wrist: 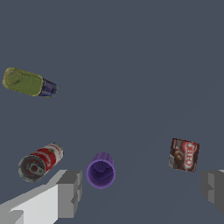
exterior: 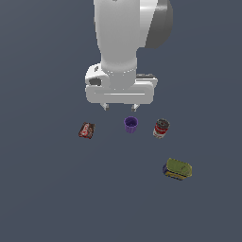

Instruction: Pick up a designated object from a clutter of objects.

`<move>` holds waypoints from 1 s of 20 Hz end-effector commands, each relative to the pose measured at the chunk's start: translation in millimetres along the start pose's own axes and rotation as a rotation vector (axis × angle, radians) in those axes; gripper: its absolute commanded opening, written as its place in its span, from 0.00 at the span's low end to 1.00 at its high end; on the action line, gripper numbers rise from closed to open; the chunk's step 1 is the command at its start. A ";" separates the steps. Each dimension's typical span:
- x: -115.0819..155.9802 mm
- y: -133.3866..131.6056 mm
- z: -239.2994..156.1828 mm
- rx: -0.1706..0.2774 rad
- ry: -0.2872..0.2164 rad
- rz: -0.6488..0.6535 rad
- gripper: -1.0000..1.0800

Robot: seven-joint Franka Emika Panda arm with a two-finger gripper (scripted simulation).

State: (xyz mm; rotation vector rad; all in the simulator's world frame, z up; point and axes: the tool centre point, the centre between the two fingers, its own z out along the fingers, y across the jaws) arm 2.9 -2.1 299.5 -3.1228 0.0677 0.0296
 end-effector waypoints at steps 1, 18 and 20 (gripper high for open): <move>0.0 0.0 0.0 0.000 0.000 0.000 0.96; 0.8 -19.6 10.5 0.015 -0.006 -0.061 0.96; 5.0 -23.6 13.0 0.011 -0.006 -0.088 0.96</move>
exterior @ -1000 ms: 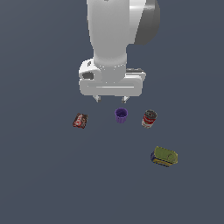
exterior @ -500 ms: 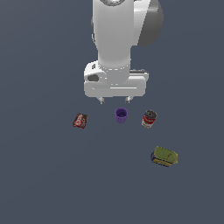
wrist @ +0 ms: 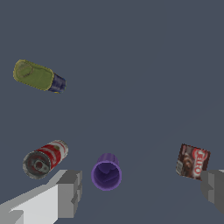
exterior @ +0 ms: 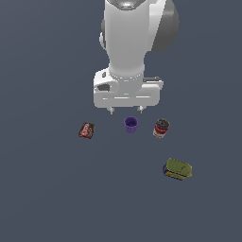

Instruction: Pick up a designated object from a clutter of objects.

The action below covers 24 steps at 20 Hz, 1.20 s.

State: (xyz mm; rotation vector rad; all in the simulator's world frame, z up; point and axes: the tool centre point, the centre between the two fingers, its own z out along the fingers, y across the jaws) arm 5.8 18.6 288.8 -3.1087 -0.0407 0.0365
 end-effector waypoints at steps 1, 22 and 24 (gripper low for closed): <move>5.7 -4.9 3.5 -0.005 -0.001 -0.035 0.96; 104.7 -124.2 97.9 -0.059 -0.010 -0.756 0.96; 112.3 -139.3 111.2 -0.059 -0.010 -0.836 0.96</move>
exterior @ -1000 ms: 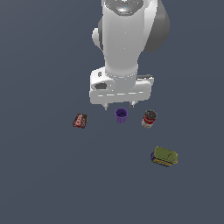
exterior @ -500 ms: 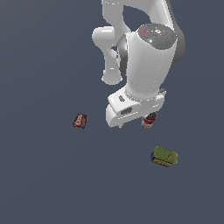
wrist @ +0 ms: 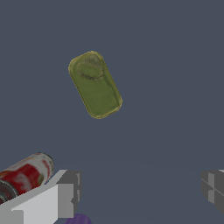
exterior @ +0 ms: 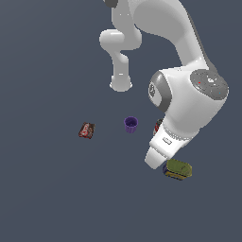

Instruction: Pick up a designated object from a clutter of objects.

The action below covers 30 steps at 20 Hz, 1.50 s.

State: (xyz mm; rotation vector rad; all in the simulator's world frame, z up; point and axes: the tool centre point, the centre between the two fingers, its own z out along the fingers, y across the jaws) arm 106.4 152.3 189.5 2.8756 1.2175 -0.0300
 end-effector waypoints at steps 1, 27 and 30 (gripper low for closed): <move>20.6 -8.0 15.8 -0.001 0.004 -0.100 0.96; 86.4 -45.4 94.4 0.004 0.026 -0.445 0.96; 86.6 -46.1 113.1 0.004 0.026 -0.448 0.96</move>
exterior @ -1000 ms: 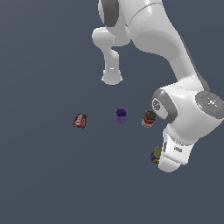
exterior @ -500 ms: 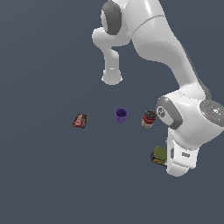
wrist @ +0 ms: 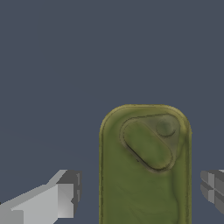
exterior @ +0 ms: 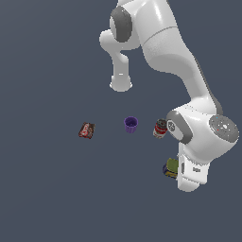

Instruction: Pick up a designated object from a clutter of objects.

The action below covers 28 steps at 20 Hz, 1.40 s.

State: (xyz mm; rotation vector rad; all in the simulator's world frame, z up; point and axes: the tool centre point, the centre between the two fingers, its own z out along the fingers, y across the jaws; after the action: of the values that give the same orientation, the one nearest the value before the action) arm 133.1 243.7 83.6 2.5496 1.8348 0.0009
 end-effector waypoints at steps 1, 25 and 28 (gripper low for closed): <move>-0.2 -0.9 14.8 0.001 -0.001 -0.002 0.96; -1.0 -1.8 21.2 0.001 -0.001 -0.002 0.00; -2.9 -5.1 14.4 0.001 -0.001 -0.002 0.00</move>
State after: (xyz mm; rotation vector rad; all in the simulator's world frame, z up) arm 127.5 242.4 62.6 2.5494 1.8391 -0.0098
